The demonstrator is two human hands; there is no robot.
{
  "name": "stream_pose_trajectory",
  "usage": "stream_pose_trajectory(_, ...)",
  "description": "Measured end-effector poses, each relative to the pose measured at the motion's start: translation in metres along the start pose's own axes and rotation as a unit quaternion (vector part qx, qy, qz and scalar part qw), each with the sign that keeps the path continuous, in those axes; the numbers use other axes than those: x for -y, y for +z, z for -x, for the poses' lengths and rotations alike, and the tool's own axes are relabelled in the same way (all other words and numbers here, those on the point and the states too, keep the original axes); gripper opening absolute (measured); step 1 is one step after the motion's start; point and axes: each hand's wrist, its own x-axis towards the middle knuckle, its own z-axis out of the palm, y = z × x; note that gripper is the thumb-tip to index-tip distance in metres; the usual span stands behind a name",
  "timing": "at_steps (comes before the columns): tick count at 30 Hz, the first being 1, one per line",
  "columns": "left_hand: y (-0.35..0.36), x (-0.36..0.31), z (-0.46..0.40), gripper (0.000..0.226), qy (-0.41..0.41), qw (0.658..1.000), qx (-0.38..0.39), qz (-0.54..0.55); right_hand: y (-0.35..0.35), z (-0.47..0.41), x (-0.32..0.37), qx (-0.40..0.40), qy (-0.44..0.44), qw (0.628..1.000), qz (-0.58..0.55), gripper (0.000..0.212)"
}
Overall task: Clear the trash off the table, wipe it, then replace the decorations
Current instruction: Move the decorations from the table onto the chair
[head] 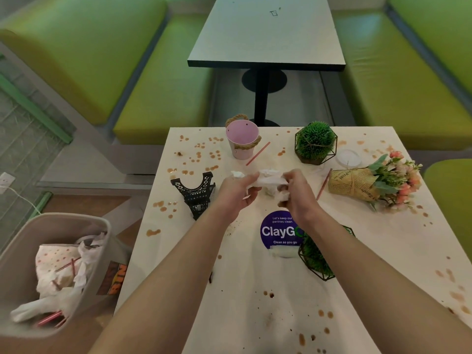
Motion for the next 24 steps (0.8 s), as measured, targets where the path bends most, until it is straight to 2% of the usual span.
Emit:
stream_pose_trajectory(2, 0.002, 0.004, 0.001, 0.041, -0.009, 0.999, -0.013, -0.032, 0.002, -0.001, 0.003, -0.013, 0.010, 0.997, -0.075, 0.022)
stream_pose_trajectory(3, 0.003, 0.007, 0.003, 0.044, -0.014, 0.999, -0.009, -0.040, 0.005, 0.000, 0.003, -0.021, 0.007, 0.998, -0.061, 0.021)
stream_pose_trajectory(6, 0.006, 0.014, 0.005, 0.054, -0.054, 0.997, 0.045, -0.038, 0.011, 0.002, -0.004, -0.007, -0.028, 0.997, 0.072, 0.015)
stream_pose_trajectory(9, 0.004, 0.021, 0.003, 0.062, -0.084, 0.993, 0.082, -0.021, 0.010, -0.001, -0.018, 0.014, -0.070, 0.989, 0.127, 0.020)
stream_pose_trajectory(11, 0.001, 0.026, -0.002, 0.057, -0.089, 0.992, 0.090, -0.025, 0.008, -0.005, -0.027, -0.018, -0.108, 0.976, 0.188, 0.018)
stream_pose_trajectory(14, -0.002, 0.031, -0.005, 0.037, -0.088, 0.991, 0.086, -0.043, 0.006, -0.013, -0.035, -0.079, -0.162, 0.929, 0.323, 0.005)
stream_pose_trajectory(16, -0.002, 0.030, -0.006, 0.029, -0.089, 0.992, 0.081, -0.029, 0.004, -0.019, -0.035, -0.088, -0.156, 0.912, 0.369, 0.011)
stream_pose_trajectory(21, -0.006, 0.027, -0.022, 0.019, -0.091, 0.995, 0.022, 0.018, -0.001, -0.037, -0.022, -0.068, -0.134, 0.926, 0.348, 0.021)
stream_pose_trajectory(24, -0.006, 0.027, -0.029, 0.025, -0.095, 0.995, -0.013, 0.004, -0.005, -0.053, -0.017, -0.086, -0.158, 0.905, 0.386, 0.030)
